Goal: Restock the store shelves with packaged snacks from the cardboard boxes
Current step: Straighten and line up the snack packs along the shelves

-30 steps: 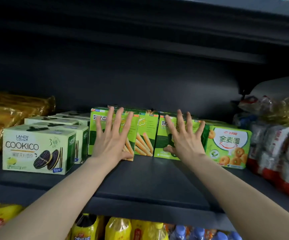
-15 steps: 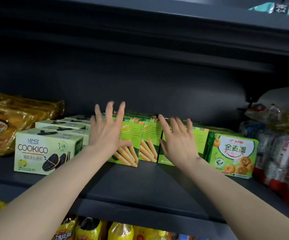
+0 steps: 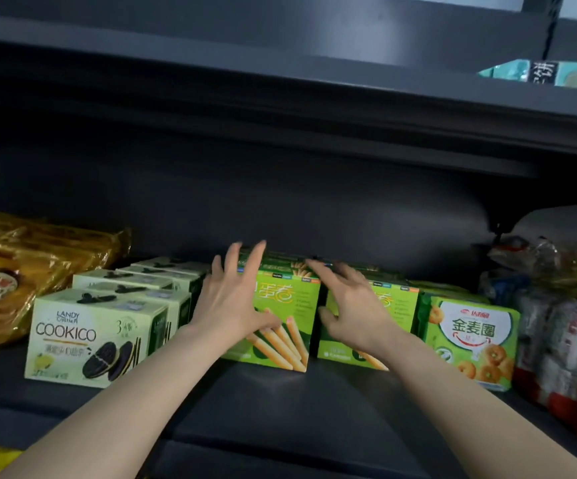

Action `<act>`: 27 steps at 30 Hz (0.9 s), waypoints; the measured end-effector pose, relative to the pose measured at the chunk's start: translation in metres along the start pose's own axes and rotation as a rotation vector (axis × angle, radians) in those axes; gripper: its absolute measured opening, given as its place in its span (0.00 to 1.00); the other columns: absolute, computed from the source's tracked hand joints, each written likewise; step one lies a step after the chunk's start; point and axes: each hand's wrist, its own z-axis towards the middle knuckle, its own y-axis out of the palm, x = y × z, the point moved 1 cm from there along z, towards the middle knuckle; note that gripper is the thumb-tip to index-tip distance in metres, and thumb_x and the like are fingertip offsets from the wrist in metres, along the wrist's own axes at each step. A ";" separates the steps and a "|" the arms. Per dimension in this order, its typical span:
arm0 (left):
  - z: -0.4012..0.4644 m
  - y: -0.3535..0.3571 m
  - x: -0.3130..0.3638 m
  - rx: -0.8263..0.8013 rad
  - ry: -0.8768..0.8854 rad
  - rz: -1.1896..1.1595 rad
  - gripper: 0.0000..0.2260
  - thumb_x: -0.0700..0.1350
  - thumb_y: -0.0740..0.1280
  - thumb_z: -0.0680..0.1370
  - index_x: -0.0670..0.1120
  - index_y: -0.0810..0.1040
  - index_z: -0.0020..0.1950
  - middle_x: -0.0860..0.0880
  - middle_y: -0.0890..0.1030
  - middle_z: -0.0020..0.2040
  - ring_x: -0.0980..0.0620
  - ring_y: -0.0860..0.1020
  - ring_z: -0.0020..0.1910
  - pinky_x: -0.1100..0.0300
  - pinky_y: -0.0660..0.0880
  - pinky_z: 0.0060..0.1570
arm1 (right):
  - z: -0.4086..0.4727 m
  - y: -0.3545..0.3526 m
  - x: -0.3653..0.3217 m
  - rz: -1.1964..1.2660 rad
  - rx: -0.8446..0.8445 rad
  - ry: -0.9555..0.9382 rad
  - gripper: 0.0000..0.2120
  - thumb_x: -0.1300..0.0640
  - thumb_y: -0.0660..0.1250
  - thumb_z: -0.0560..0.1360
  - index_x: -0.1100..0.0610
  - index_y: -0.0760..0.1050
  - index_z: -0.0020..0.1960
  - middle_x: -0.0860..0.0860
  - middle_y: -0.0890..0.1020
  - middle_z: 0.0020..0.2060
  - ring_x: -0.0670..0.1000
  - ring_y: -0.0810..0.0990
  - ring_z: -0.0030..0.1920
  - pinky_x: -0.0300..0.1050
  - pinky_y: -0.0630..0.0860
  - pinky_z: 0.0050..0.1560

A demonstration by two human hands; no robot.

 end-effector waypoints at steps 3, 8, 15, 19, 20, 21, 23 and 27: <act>0.008 -0.015 -0.004 -0.135 -0.082 -0.242 0.56 0.71 0.72 0.65 0.59 0.38 0.80 0.47 0.44 0.81 0.41 0.53 0.79 0.44 0.62 0.74 | 0.004 0.006 -0.005 -0.029 -0.006 -0.004 0.43 0.63 0.64 0.71 0.50 0.51 0.82 0.53 0.68 0.76 0.57 0.52 0.80 0.52 0.50 0.79; 0.045 -0.044 0.003 -0.137 -0.179 -0.294 0.37 0.68 0.49 0.80 0.46 0.51 0.82 0.43 0.58 0.80 0.44 0.58 0.78 0.49 0.60 0.75 | 0.009 -0.001 0.013 0.081 0.332 0.199 0.29 0.61 0.58 0.74 0.58 0.67 0.75 0.60 0.78 0.66 0.63 0.69 0.72 0.60 0.65 0.71; 0.089 -0.034 0.002 -0.357 -0.300 -0.280 0.33 0.63 0.57 0.82 0.44 0.58 0.80 0.44 0.59 0.80 0.44 0.61 0.77 0.55 0.62 0.71 | 0.010 -0.010 0.038 -0.166 0.221 0.323 0.37 0.30 0.34 0.77 0.45 0.75 0.63 0.47 0.80 0.58 0.57 0.74 0.63 0.57 0.67 0.61; 0.093 -0.024 -0.002 -0.408 -0.319 -0.210 0.33 0.62 0.62 0.80 0.44 0.62 0.79 0.45 0.64 0.78 0.45 0.65 0.75 0.55 0.65 0.69 | 0.006 -0.004 0.037 -0.101 0.120 0.350 0.47 0.28 0.21 0.71 0.41 0.73 0.65 0.45 0.79 0.63 0.55 0.71 0.69 0.61 0.61 0.70; 0.093 -0.024 -0.001 -0.411 -0.318 -0.215 0.33 0.61 0.62 0.80 0.43 0.62 0.78 0.44 0.64 0.78 0.45 0.65 0.75 0.55 0.65 0.69 | 0.006 -0.002 0.038 -0.089 0.104 0.339 0.48 0.28 0.21 0.71 0.41 0.72 0.66 0.44 0.78 0.64 0.54 0.70 0.71 0.61 0.59 0.71; 0.093 -0.023 -0.001 -0.409 -0.319 -0.223 0.33 0.61 0.63 0.80 0.43 0.62 0.78 0.44 0.64 0.78 0.44 0.66 0.75 0.55 0.66 0.69 | 0.007 0.000 0.039 -0.070 0.096 0.325 0.47 0.29 0.21 0.72 0.41 0.72 0.66 0.44 0.78 0.64 0.53 0.69 0.71 0.61 0.57 0.71; 0.090 -0.024 0.002 -0.391 -0.326 -0.192 0.32 0.61 0.61 0.81 0.43 0.62 0.78 0.44 0.65 0.77 0.44 0.66 0.74 0.55 0.67 0.69 | 0.007 0.001 0.044 -0.011 0.108 0.321 0.41 0.31 0.27 0.75 0.44 0.74 0.64 0.45 0.79 0.63 0.55 0.70 0.71 0.61 0.58 0.71; 0.077 -0.033 0.011 -0.176 -0.195 0.064 0.31 0.64 0.53 0.82 0.47 0.59 0.79 0.43 0.58 0.80 0.40 0.66 0.74 0.48 0.67 0.69 | -0.002 -0.001 0.061 -0.175 0.210 0.390 0.31 0.34 0.45 0.78 0.50 0.76 0.66 0.53 0.79 0.64 0.63 0.71 0.69 0.65 0.66 0.67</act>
